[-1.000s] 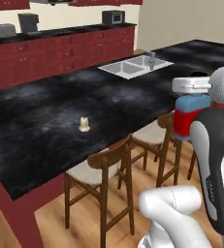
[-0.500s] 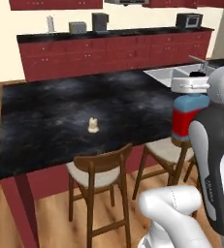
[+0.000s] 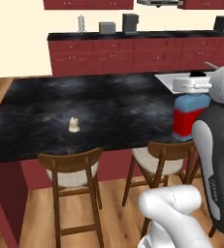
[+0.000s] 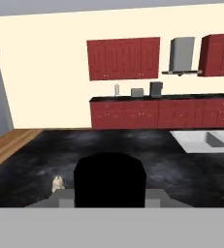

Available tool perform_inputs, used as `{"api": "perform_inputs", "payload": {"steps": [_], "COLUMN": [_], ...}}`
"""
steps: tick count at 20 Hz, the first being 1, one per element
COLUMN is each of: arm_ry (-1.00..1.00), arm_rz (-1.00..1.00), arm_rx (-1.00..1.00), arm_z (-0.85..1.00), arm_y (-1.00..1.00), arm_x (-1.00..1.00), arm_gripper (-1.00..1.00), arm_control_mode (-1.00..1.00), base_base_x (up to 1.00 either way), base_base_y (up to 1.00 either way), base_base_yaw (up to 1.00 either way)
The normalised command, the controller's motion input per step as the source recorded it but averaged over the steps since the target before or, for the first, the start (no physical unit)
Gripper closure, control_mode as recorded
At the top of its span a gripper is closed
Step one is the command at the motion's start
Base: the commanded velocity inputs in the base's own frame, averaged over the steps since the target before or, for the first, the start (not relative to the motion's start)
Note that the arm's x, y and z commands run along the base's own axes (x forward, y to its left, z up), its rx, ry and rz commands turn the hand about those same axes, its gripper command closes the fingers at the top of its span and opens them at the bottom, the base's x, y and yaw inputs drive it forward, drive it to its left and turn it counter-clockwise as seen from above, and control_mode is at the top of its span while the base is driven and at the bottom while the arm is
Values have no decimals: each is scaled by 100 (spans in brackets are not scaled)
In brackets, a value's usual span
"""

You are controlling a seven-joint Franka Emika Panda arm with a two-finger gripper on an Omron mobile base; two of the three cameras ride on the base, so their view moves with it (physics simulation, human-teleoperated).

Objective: Get the candle and the liquor from the cabinet and move them to the dining counter.

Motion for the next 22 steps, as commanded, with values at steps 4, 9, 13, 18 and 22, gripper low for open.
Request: {"api": "perform_inputs", "payload": {"steps": [4,9,13,18,22], "arm_ry": [0,0,0,0,0], "arm_rz": [0,0,0,0,0], "arm_rx": [0,0,0,0,0], "arm_z": [0,0,0,0,0], "arm_y": [0,0,0,0,0], "arm_x": [0,0,0,0,0], "arm_gripper": [100,100,100,100,100], "arm_control_mode": [100,100,100,100,100], "base_base_x": [31,46,59,52,45], "base_base_y": [-66,-41,-30,-22,-21], "base_base_yaw": [1,-9,-13,-10,-6]}}
